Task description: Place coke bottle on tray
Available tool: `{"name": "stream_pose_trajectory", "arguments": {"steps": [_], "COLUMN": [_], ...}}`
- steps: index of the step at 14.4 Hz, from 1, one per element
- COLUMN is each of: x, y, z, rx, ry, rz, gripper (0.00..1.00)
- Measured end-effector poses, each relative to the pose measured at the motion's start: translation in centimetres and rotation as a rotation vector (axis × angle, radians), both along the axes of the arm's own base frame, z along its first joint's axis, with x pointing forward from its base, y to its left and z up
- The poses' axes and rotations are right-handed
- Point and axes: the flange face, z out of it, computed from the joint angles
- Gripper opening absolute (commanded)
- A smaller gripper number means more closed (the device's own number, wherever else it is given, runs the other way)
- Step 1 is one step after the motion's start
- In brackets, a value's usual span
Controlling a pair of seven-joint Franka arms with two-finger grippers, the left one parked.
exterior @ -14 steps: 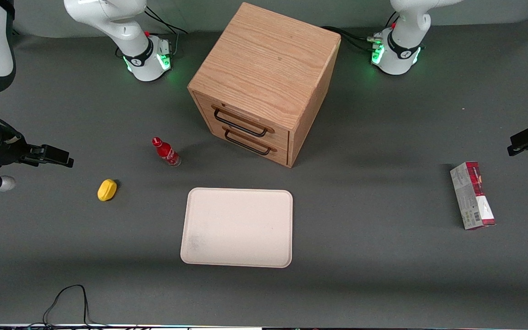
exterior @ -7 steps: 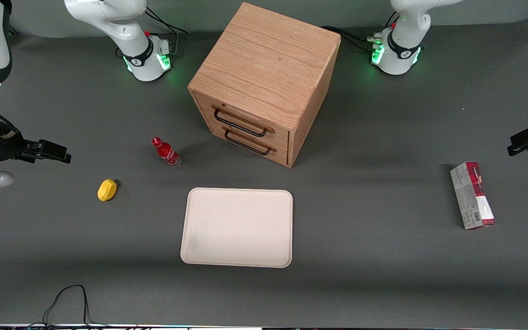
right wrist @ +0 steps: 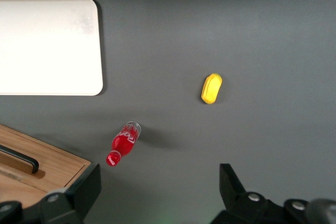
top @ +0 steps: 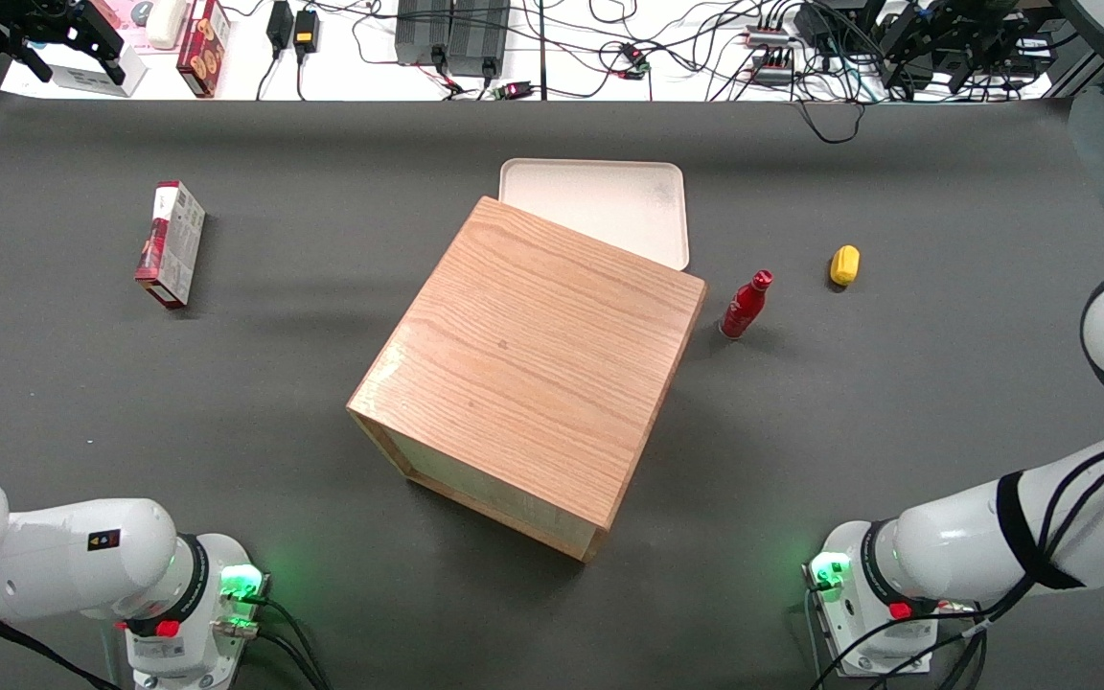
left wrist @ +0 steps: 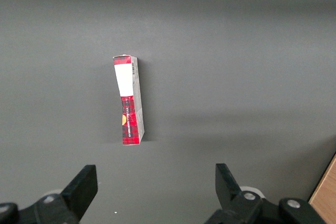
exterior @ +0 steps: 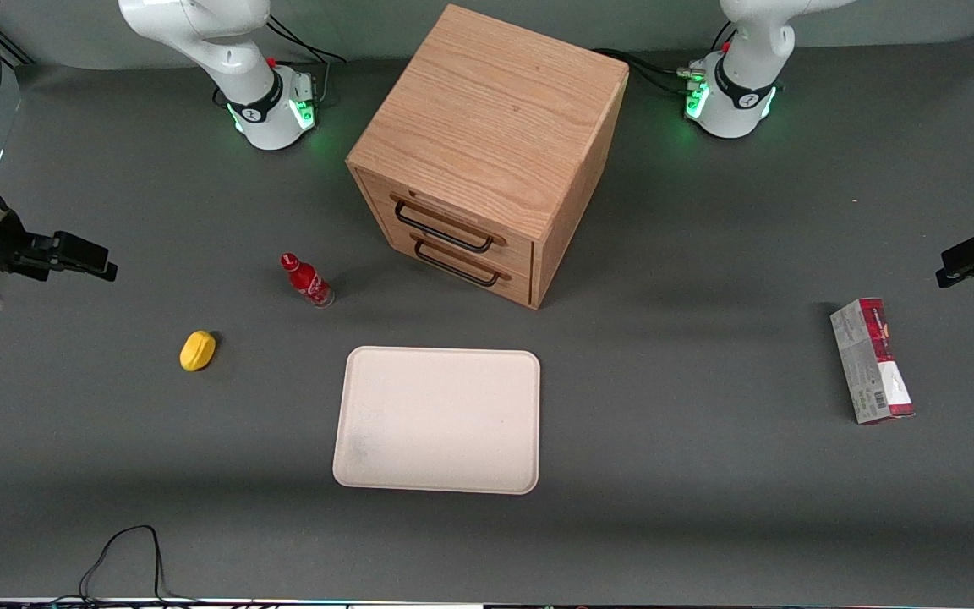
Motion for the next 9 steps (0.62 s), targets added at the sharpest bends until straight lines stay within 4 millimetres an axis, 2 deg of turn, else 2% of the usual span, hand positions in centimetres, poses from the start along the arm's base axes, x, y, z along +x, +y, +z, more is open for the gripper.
{"name": "stream_pose_trajectory", "arguments": {"steps": [6,8,9], "x": [-1.1,-1.2,-1.3], "y": [0.3,2.1,3.8], "z": [-0.4,-1.0,-1.3], "rx": [0.001,0.000,-0.003], "ry": [0.017,0.029,0.036], "rz": [0.007,0.026,0.028], "gripper": [1.00,1.00,1.00]}}
